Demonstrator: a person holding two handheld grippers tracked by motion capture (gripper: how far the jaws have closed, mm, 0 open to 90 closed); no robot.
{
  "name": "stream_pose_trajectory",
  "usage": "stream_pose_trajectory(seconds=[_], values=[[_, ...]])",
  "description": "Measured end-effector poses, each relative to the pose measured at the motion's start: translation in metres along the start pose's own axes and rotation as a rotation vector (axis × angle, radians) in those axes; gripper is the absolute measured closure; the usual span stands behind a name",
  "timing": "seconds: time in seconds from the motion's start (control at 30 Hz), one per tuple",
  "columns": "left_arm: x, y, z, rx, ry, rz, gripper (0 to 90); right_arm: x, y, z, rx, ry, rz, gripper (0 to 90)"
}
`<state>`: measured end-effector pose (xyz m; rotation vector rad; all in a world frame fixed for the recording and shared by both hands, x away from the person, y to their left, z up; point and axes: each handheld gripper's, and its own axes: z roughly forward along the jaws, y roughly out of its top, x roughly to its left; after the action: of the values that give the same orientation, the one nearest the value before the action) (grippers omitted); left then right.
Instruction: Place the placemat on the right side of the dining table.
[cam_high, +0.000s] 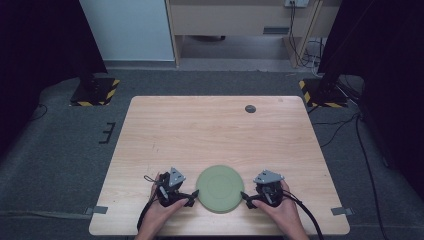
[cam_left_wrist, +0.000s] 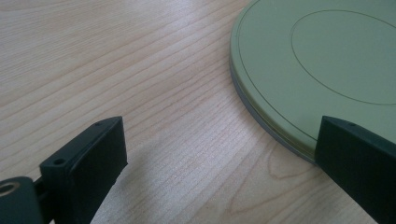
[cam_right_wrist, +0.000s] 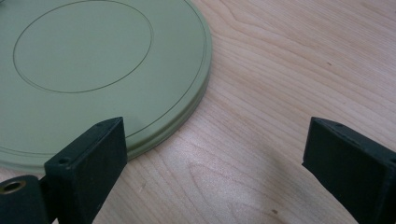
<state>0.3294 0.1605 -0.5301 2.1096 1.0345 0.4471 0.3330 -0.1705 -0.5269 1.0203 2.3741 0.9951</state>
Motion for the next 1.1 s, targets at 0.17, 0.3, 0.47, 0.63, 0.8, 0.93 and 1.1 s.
stream_pose_trajectory(seconds=[0.17, 0.3, 0.47, 0.63, 0.8, 0.93, 1.1], values=[[0.0001, 0.0007, 0.001, -0.002, 0.008, -0.005, 1.9, -0.0008, 0.0007, 0.0008, -0.002, -0.014, 0.006, 6.1], [0.0003, 0.0009, 0.0012, -0.002, 0.009, -0.007, 2.0, -0.0016, 0.0006, 0.0012, -0.004, -0.019, 0.014, 6.3], [0.0004, 0.0006, -0.0009, -0.006, -0.001, -0.009, 2.9, 0.0002, -0.0004, -0.0005, -0.008, -0.007, 0.006, 7.8], [-0.001, 0.0007, -0.0015, -0.01, -0.008, -0.004, 3.0, 0.0016, -0.0009, -0.0011, -0.005, -0.003, -0.003, 7.9], [-0.0014, 0.0012, 0.0004, -0.003, -0.001, -0.003, 1.6, 0.0027, 0.0003, -0.0006, -0.001, -0.019, -0.009, 6.7], [-0.0013, 0.0017, 0.0013, -0.007, 0.006, -0.007, 1.6, 0.0017, 0.0012, 0.0005, -0.001, -0.03, -0.005, 6.3], [-0.0005, 0.0025, 0.0029, -0.009, 0.013, -0.015, 1.3, 0.0004, 0.0025, 0.002, -0.002, -0.047, 0.009, 6.2]])
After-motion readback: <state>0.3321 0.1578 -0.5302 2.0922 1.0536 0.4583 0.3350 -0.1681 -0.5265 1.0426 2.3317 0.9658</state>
